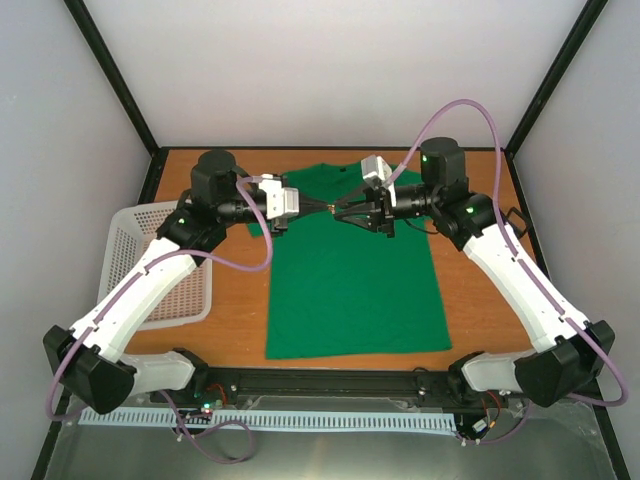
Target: Pin the brooch onto the clothing
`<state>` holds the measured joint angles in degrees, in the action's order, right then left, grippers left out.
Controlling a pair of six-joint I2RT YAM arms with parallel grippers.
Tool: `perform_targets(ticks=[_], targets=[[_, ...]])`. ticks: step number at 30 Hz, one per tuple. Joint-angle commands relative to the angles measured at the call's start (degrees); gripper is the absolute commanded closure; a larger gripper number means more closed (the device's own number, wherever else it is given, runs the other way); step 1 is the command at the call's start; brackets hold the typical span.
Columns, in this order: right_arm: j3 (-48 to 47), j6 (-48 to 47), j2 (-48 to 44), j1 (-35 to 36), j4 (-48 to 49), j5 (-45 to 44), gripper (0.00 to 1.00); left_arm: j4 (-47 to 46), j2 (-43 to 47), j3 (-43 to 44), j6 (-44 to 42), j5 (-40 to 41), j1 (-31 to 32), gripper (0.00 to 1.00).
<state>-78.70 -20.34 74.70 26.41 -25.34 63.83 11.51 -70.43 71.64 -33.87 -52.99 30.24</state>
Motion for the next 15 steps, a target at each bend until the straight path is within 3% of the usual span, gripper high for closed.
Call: perform_targets(ticks=[1,15], targets=[[-1.9,-2.3,1.4,0.9,-1.5,-0.1,0.75,2.2,-0.6,2.8,-2.1,-1.3,-0.3,0.99],[-3.6,-5.0,4.0,1.6,-4.1,-2.4,0.84,2.7,-2.0,4.2,-2.3,-2.4,-0.3,0.99]])
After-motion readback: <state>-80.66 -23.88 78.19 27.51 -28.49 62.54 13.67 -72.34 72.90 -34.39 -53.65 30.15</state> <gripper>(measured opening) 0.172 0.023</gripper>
